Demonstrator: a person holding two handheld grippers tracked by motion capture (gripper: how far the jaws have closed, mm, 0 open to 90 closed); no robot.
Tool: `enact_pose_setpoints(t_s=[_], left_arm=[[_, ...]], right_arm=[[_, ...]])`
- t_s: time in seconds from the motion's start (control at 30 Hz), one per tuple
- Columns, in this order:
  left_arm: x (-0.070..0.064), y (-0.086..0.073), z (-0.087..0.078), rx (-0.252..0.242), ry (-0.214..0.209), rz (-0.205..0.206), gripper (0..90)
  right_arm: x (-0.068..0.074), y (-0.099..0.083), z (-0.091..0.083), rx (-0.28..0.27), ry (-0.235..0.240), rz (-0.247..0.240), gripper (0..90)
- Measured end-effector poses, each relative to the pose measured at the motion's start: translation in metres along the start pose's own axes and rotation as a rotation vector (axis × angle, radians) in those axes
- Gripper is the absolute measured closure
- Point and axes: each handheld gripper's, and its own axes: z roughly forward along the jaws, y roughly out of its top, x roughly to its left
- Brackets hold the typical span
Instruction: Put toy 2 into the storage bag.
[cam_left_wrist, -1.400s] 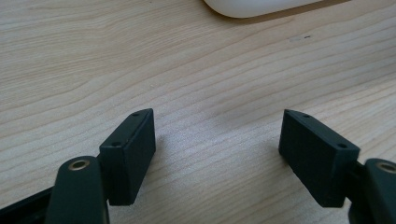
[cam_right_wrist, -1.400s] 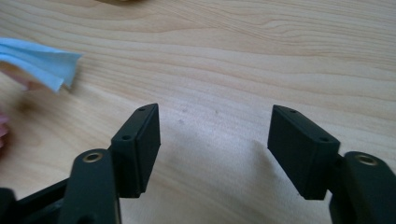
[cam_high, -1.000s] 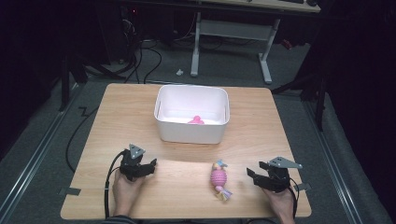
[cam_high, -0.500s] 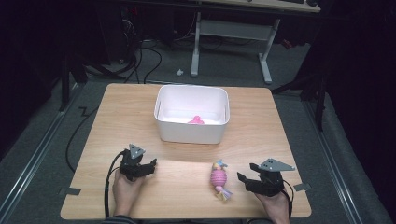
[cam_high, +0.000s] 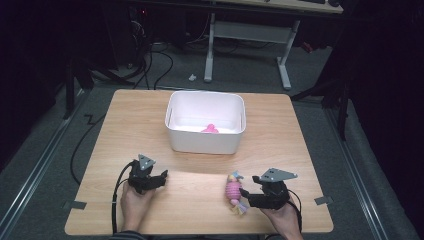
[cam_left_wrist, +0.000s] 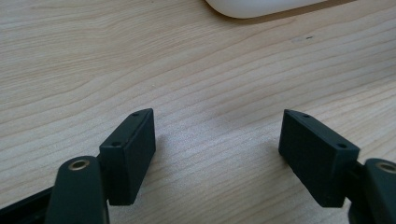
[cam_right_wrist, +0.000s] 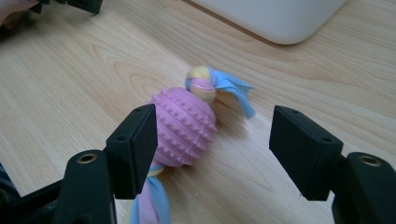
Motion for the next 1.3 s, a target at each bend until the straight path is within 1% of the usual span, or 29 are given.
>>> enact_pose_setpoints(t_s=[0.2,0.37,0.57,0.77,0.83,1.07,1.3], left_arm=[[0.0,0.0,0.0,0.0,0.0,0.0,27.6],[0.0,0.0,0.0,0.0,0.0,0.0,27.6],[0.0,0.0,0.0,0.0,0.0,0.0,27.6],[0.0,0.0,0.0,-0.001,0.0,-0.002,27.6],[0.0,0.0,0.0,-0.001,0.0,-0.001,27.5],[0.0,0.0,0.0,-0.001,-0.001,-0.001,27.4],[0.0,0.0,0.0,-0.001,-0.001,-0.001,27.4]], right_arm=[[0.009,0.008,0.01,0.043,0.022,-0.03,31.8],[0.014,0.011,0.019,0.08,0.036,-0.035,30.7],[0.018,0.012,0.032,0.143,0.035,-0.023,29.4],[0.018,0.013,0.042,0.182,0.035,-0.015,28.7],[0.018,0.013,0.044,0.193,0.02,-0.022,28.8],[0.016,0.012,0.046,0.212,0.008,-0.004,32.3],[0.013,0.011,0.045,0.217,0.013,0.005,33.5]])
